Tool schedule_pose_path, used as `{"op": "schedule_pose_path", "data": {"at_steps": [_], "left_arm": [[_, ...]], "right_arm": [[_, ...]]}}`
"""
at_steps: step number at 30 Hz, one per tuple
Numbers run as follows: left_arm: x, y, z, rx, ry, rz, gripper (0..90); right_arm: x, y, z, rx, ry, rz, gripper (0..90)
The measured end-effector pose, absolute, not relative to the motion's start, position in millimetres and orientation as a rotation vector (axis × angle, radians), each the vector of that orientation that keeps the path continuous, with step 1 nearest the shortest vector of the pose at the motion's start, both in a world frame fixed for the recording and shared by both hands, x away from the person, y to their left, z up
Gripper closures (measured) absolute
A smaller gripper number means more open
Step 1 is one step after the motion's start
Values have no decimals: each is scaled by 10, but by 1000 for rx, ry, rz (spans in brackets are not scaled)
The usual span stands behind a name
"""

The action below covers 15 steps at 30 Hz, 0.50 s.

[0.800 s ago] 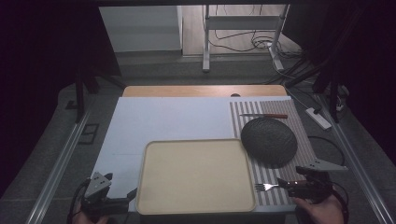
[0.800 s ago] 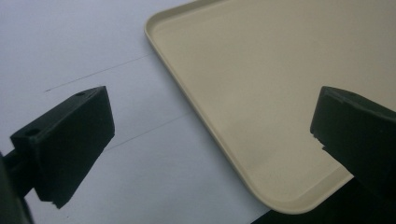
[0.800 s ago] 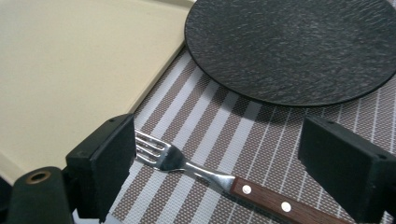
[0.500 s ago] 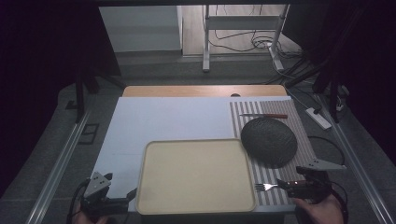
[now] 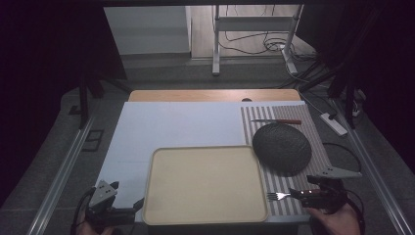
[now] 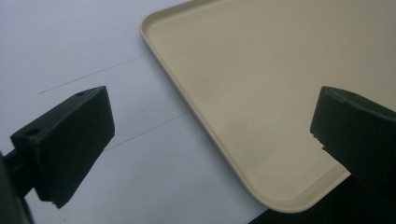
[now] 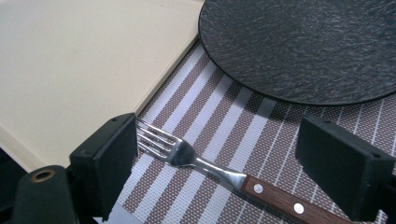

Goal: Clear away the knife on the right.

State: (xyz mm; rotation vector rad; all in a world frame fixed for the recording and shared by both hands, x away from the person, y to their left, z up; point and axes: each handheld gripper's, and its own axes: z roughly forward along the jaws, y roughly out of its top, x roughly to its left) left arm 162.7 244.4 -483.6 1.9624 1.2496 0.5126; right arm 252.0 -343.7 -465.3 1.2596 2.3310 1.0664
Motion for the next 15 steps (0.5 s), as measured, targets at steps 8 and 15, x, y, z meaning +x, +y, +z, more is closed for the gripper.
{"op": "schedule_pose_path", "data": {"at_steps": [8, 15], "left_arm": [[1632, 2429, -4837, 1974, 1246, 514, 0], [1633, 2427, -4837, 1978, 1244, 514, 0]], "right_arm": [[2569, -3451, -4620, 1269, 2306, 1059, 114], [2615, -3453, -4550, 1252, 2293, 1064, 102]]}}
